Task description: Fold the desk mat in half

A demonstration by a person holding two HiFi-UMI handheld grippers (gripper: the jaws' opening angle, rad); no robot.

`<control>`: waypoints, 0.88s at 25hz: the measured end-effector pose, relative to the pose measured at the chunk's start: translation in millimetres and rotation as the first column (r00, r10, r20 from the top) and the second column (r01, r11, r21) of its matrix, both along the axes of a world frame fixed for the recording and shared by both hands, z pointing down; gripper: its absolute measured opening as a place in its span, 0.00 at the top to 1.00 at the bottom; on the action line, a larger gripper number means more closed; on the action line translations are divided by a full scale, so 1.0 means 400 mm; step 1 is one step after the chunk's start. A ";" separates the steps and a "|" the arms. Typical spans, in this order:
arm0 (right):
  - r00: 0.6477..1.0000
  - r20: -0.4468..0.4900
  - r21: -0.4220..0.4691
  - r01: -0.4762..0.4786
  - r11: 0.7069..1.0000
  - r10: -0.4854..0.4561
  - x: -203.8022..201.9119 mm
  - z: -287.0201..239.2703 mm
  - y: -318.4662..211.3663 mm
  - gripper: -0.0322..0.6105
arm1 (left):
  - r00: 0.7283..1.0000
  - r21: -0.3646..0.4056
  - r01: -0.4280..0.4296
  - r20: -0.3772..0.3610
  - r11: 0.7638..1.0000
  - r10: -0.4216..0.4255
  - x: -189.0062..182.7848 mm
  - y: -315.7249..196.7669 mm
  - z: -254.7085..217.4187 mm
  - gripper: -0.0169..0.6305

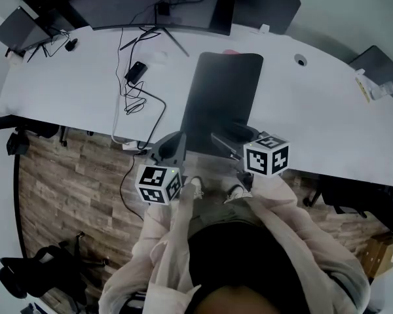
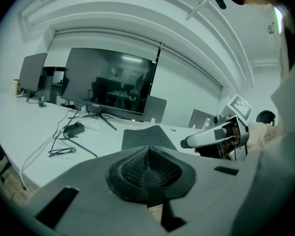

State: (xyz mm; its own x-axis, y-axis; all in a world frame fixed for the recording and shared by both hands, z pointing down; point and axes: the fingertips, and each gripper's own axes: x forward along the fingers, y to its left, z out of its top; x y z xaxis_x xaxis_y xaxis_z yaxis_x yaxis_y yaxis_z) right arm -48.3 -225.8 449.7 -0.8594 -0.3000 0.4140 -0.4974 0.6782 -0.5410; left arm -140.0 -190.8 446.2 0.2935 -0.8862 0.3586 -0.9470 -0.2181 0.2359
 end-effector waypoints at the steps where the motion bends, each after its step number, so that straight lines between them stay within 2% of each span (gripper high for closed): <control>1: 1.000 0.002 0.009 -0.007 1.000 0.007 0.024 -0.009 -0.007 0.53 | 1.000 0.009 -0.001 0.000 1.000 0.001 0.015 -0.006 -0.011 0.93; 5: 0.999 -0.011 0.067 -0.046 0.997 0.047 0.124 -0.039 -0.038 0.53 | 1.000 0.037 0.003 0.000 0.999 -0.003 0.060 -0.023 -0.048 0.93; 10: 0.995 -0.031 0.172 -0.086 0.981 0.093 0.238 -0.099 -0.082 0.59 | 1.000 0.064 -0.006 0.009 0.998 0.005 0.111 -0.042 -0.086 0.93; 13: 0.989 -0.018 0.224 -0.140 0.965 0.148 0.303 -0.136 -0.110 0.70 | 1.000 0.079 -0.014 -0.003 0.997 0.014 0.141 -0.050 -0.106 0.93; 17: 0.971 -0.020 0.296 -0.222 0.929 0.239 0.390 -0.169 -0.136 0.92 | 0.999 0.099 -0.038 -0.006 0.994 0.039 0.188 -0.059 -0.131 0.93; 22: 0.957 -0.017 0.341 -0.265 0.902 0.288 0.462 -0.181 -0.120 0.93 | 0.997 0.100 -0.072 -0.013 0.992 0.073 0.239 -0.058 -0.138 0.93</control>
State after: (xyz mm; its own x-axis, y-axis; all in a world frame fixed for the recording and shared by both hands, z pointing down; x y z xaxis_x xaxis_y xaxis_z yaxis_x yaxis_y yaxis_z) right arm 136.6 -273.8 377.5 -0.6960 -0.6516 0.3016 -0.7178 0.6424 -0.2686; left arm -44.6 -214.0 390.9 0.3633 -0.8934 0.2643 -0.9240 -0.3092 0.2248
